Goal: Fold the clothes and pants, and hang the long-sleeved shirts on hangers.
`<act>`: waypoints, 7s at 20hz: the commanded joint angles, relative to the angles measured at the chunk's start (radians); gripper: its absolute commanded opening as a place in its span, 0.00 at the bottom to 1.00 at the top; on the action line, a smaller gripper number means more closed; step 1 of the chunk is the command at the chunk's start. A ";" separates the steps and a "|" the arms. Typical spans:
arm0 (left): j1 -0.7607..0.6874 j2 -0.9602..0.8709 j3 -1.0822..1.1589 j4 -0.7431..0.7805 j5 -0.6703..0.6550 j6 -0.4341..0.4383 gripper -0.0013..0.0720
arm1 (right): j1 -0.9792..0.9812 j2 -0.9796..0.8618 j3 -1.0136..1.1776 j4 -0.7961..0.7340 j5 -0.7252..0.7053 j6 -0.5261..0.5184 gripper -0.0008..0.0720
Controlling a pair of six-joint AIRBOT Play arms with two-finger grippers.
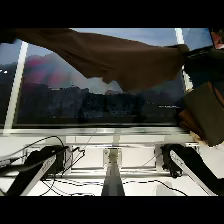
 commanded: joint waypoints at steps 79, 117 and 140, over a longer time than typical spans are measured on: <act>-0.012 0.421 -0.320 -0.238 0.793 0.058 0.04 | 0.000 0.288 0.396 -0.030 -0.274 0.204 0.04; 0.026 -0.380 -0.319 -0.238 -0.346 0.027 0.67 | -0.435 -0.752 -0.090 0.240 0.080 -0.038 0.60; 0.433 -0.565 -0.474 -0.341 -0.702 0.301 0.53 | -0.356 -0.872 -0.288 0.618 -0.154 -0.294 0.04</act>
